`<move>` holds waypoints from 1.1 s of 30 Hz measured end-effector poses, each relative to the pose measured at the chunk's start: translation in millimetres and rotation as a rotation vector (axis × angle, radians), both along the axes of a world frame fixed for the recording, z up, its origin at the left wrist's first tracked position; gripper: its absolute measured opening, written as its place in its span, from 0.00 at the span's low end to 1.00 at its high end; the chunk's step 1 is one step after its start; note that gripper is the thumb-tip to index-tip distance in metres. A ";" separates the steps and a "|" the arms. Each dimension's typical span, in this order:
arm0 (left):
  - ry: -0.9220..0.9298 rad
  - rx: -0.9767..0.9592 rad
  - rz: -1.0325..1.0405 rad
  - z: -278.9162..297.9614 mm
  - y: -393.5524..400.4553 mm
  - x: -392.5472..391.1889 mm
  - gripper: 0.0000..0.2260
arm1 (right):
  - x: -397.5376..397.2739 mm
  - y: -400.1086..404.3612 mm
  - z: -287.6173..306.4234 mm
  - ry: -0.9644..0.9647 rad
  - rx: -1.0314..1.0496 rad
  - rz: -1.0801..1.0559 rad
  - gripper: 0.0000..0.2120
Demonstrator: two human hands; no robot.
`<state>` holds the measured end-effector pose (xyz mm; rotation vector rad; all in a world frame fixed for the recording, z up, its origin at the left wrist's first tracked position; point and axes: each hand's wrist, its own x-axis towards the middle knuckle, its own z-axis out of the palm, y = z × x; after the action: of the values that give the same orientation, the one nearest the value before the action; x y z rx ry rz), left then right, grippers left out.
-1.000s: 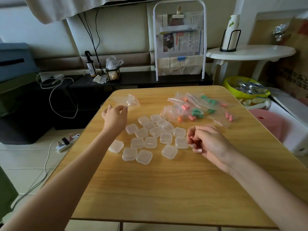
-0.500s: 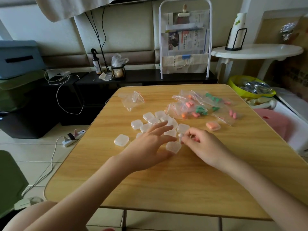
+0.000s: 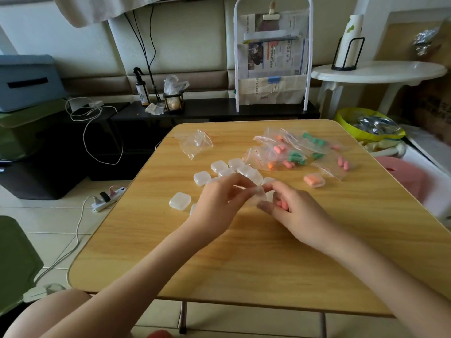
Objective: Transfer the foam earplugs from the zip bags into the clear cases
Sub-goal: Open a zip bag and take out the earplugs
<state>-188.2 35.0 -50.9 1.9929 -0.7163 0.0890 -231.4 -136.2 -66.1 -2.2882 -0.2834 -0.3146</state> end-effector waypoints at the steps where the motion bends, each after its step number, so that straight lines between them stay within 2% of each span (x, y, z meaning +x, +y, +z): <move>1: 0.086 -0.084 0.029 1.6 -1.5 -1.2 0.03 | -0.3 1.0 0.6 -0.034 0.011 -0.013 0.07; 3: 0.247 -0.246 0.109 2.6 -3.3 -2.8 0.03 | -0.8 2.6 0.9 -0.102 0.059 -0.060 0.06; 5: 0.489 -0.402 0.126 3.4 -3.6 -4.5 0.05 | -0.9 4.2 0.0 -0.155 0.115 -0.113 0.07; 7: 0.782 -0.557 0.028 5.3 -3.5 -7.5 0.08 | -1.5 6.1 -0.6 -0.169 0.152 -0.135 0.08; 9: 0.944 -0.652 -0.076 7.1 -1.9 -8.2 0.07 | -3.2 8.8 -0.7 -0.164 0.138 -0.111 0.11; 12: 0.935 -0.695 -0.094 6.7 -0.8 -6.4 0.07 | -6.0 11.4 1.4 -0.141 0.095 -0.057 0.09; 14: 0.873 -0.719 -0.067 6.2 -0.3 -5.1 0.06 | -6.3 10.6 4.6 -0.118 0.141 -0.023 0.11; 15: 0.783 -0.684 -0.034 6.2 0.2 -4.8 0.07 | -6.1 10.4 6.2 -0.088 0.206 -0.012 0.13; 18: 0.366 -0.415 0.061 5.6 -1.0 -7.1 0.09 | -4.1 11.7 7.2 0.015 0.390 -0.015 0.20; 20: 0.271 -0.357 0.066 4.2 -5.1 -11.6 0.07 | -4.0 15.1 2.6 0.044 0.379 -0.032 0.20; 22: 0.306 -0.347 0.120 0.1 -7.7 -12.7 0.06 | -3.8 17.4 -1.7 0.039 0.380 -0.048 0.16; 24: 0.491 -0.407 0.128 -0.3 -8.9 -11.8 0.06 | -3.5 17.1 -1.1 0.004 0.401 -0.061 0.10; 26: 0.752 -0.514 0.014 2.7 -9.0 -12.8 0.10 | -4.1 17.4 3.4 -0.043 0.390 -0.050 0.07; 28: 0.900 -0.592 -0.111 6.3 -8.1 -14.1 0.13 | -5.9 18.7 6.1 -0.064 0.366 -0.017 0.07; 31: 0.956 -0.687 -0.187 8.5 -6.7 -14.2 0.12 | -7.0 18.1 3.0 -0.048 0.379 0.011 0.05; 33: 0.939 -0.700 -0.173 8.6 -6.4 -13.0 0.12 | -6.9 17.8 3.1 -0.043 0.392 0.007 0.09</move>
<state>-201.2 28.6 -42.2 1.0935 -0.1778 -0.5879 -238.3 -118.3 -63.0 -1.8955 -0.2290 -0.3802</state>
